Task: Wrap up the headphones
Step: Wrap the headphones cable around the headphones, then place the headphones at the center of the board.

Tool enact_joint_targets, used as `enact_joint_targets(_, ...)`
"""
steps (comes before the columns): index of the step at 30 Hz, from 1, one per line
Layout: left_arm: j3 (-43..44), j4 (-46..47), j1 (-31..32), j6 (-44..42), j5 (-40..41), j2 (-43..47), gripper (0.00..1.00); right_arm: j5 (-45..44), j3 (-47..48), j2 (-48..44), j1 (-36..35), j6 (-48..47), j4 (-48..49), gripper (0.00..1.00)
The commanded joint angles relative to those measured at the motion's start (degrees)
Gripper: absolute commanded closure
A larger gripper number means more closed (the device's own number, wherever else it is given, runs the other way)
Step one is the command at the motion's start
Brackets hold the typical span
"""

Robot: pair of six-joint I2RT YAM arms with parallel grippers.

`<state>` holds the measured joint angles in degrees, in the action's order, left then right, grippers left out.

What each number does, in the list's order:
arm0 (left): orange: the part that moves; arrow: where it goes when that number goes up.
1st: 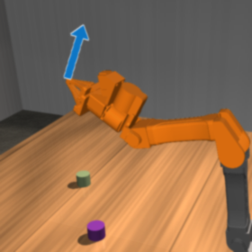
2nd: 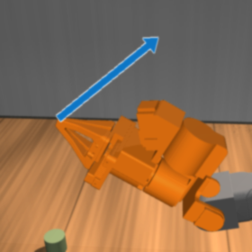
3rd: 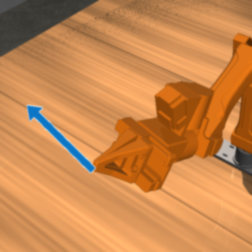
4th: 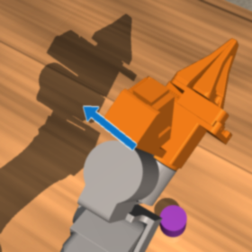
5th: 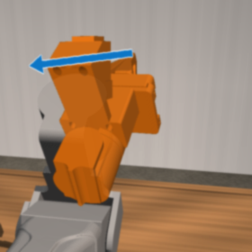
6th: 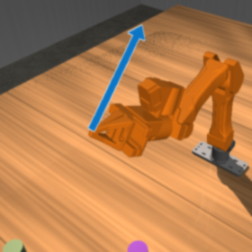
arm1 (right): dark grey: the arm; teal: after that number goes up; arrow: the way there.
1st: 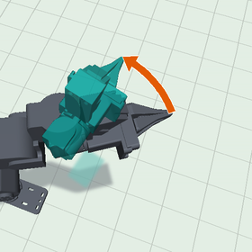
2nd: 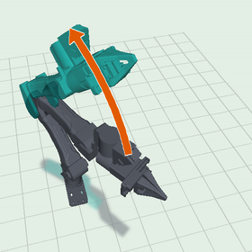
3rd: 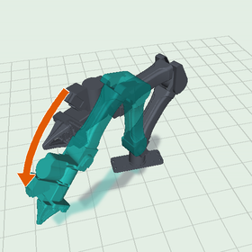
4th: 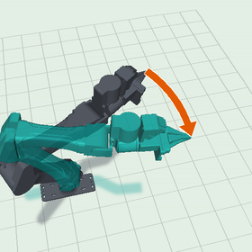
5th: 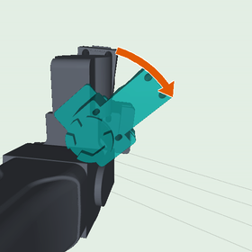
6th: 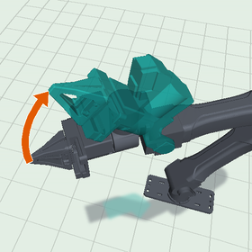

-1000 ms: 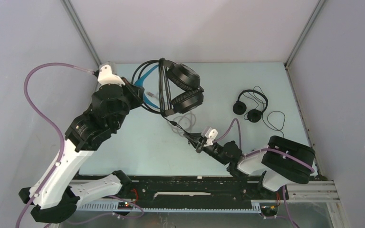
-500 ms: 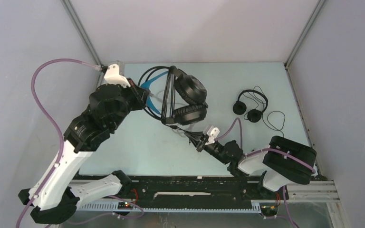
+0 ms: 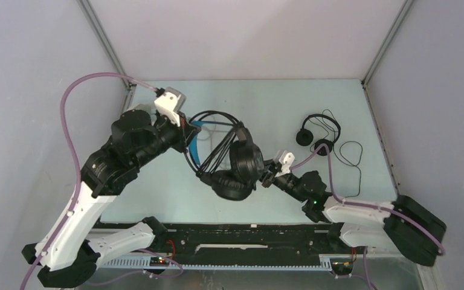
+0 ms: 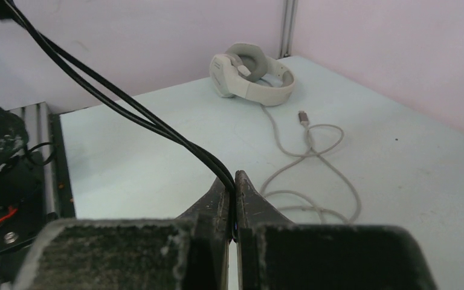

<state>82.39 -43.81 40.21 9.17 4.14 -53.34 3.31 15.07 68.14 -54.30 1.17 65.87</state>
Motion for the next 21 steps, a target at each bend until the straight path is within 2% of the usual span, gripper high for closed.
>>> enact_joint_targets(1, -2.5, 2.3, -0.3, -10.3, -12.5, 1.6, 1.0, 5.4, 3.7, -10.0, 3.0, 4.6, -24.9, 1.0)
enact_joint_targets(5, -5.3, 2.0, -0.3, -17.5, -15.3, 1.2, 1.0, 7.7, 6.2, -18.3, 4.1, 9.7, -38.2, 1.0)
enact_joint_targets(8, -9.3, 2.3, -0.1, -26.5, -18.8, 1.2, 1.0, 10.7, 7.5, -25.0, 5.6, 15.0, -45.7, 1.0)
enact_joint_targets(11, -13.7, 3.8, -0.2, -35.3, -18.8, 1.0, 1.0, 12.8, 10.4, -29.9, 5.8, 19.0, -54.4, 1.0)
enact_joint_targets(13, -15.0, 4.1, -0.2, -40.4, -19.2, 0.1, 1.0, 13.5, 13.5, -31.4, 5.9, 20.2, -60.1, 1.0)
enact_joint_targets(17, -14.4, 4.0, -0.2, -44.7, -17.5, -4.0, 1.0, 14.1, 18.2, -31.5, 6.8, 22.0, -70.6, 1.0)
enact_joint_targets(21, -14.3, 2.7, -0.2, -50.9, -17.4, -7.5, 1.0, 16.1, 20.2, -30.4, 7.9, 25.3, -72.9, 1.0)
